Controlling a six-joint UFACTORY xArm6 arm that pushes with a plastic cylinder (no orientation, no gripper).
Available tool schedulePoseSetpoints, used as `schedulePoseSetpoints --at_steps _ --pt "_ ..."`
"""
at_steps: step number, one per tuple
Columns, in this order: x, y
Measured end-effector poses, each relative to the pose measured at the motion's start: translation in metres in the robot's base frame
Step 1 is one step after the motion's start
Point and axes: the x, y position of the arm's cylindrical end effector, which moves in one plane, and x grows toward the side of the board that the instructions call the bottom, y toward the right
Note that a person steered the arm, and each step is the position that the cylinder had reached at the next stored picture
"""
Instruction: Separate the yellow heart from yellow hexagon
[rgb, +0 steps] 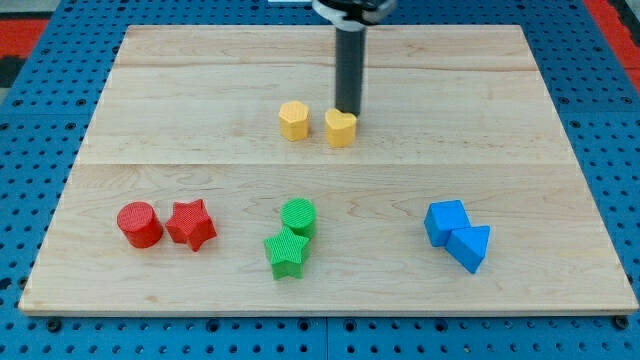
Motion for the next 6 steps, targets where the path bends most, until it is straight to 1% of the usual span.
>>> schedulePoseSetpoints --at_steps 1,2,3,4,5,6 --pt "0.028 0.013" --pt "0.052 -0.001" --pt "0.059 -0.013" --pt "0.054 0.01" --pt "0.077 0.051" --pt "0.083 0.011"
